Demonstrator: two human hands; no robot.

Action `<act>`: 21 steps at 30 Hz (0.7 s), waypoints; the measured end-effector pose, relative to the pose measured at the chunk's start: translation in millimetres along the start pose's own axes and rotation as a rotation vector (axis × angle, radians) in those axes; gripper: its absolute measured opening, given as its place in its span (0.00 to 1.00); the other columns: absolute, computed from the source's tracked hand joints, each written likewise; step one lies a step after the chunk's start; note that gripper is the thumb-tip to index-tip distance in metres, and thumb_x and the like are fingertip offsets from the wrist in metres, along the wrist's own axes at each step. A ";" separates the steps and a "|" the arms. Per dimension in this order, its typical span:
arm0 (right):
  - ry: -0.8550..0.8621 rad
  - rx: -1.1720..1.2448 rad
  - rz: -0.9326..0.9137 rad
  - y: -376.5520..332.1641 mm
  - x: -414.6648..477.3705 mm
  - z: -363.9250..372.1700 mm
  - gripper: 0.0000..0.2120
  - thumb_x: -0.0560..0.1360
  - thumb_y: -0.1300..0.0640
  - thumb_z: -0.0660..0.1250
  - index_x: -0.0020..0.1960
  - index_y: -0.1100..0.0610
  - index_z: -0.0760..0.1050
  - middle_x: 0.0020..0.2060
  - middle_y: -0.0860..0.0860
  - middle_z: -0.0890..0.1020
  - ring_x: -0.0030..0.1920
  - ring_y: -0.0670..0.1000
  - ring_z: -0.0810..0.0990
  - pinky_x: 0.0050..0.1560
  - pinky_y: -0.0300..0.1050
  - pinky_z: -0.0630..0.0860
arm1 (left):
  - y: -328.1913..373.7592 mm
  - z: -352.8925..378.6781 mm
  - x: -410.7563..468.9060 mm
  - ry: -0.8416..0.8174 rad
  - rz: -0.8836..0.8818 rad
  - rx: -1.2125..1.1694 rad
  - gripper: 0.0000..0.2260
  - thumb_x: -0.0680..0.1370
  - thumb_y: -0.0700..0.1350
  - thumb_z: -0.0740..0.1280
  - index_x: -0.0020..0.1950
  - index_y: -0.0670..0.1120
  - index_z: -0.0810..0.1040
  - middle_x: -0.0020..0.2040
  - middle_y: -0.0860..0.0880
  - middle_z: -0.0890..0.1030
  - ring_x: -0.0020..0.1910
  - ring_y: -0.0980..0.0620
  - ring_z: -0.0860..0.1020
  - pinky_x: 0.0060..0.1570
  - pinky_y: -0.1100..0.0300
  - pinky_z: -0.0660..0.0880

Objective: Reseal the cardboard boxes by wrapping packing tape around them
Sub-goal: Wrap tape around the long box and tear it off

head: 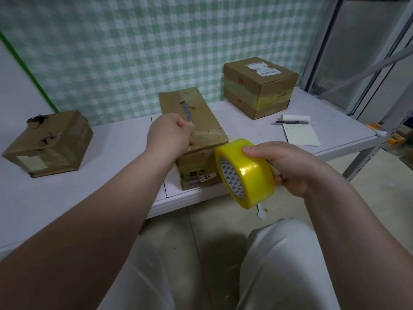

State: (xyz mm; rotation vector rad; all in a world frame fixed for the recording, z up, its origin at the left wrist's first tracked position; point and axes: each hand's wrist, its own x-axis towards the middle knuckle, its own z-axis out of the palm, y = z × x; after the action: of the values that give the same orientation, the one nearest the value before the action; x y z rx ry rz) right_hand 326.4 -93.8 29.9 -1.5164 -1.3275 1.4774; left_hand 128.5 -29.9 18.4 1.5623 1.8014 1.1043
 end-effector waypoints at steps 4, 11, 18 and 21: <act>-0.008 -0.039 -0.003 -2.5 -0.2 -3.9 0.10 0.76 0.50 0.67 0.48 0.57 0.75 0.33 0.51 0.77 0.31 0.49 0.77 0.25 0.34 0.69 | 7.0 -1.8 0.3 0.103 0.062 0.038 0.11 0.79 0.47 0.63 0.42 0.42 0.78 0.33 0.52 0.79 0.31 0.53 0.75 0.36 0.58 0.73; -0.053 0.032 -0.035 -4.3 -8.2 -1.8 0.14 0.77 0.48 0.64 0.48 0.59 0.76 0.24 0.46 0.74 0.20 0.42 0.71 0.20 0.33 0.64 | 26.7 -5.0 22.5 -0.018 0.231 0.096 0.11 0.78 0.48 0.65 0.36 0.49 0.75 0.33 0.52 0.76 0.30 0.58 0.71 0.31 0.66 0.67; 0.020 0.113 -0.029 -2.5 -4.2 11.7 0.13 0.76 0.46 0.65 0.44 0.56 0.75 0.22 0.44 0.75 0.21 0.42 0.74 0.22 0.32 0.68 | 29.1 4.5 41.8 -0.139 0.309 0.268 0.09 0.78 0.49 0.65 0.41 0.46 0.77 0.37 0.49 0.78 0.41 0.48 0.77 0.46 0.52 0.75; 0.028 0.131 -0.012 0.7 -1.4 14.0 0.14 0.75 0.44 0.65 0.45 0.55 0.76 0.25 0.46 0.77 0.24 0.43 0.76 0.26 0.35 0.70 | 23.5 8.2 44.5 -0.158 0.322 0.300 0.08 0.78 0.49 0.66 0.42 0.46 0.78 0.36 0.52 0.77 0.40 0.51 0.76 0.43 0.55 0.74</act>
State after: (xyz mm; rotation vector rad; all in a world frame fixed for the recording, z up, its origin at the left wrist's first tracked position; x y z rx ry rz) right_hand 313.3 -98.2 27.4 -1.4378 -1.1972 1.5006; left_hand 138.8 15.5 39.4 2.1131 1.7068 0.8400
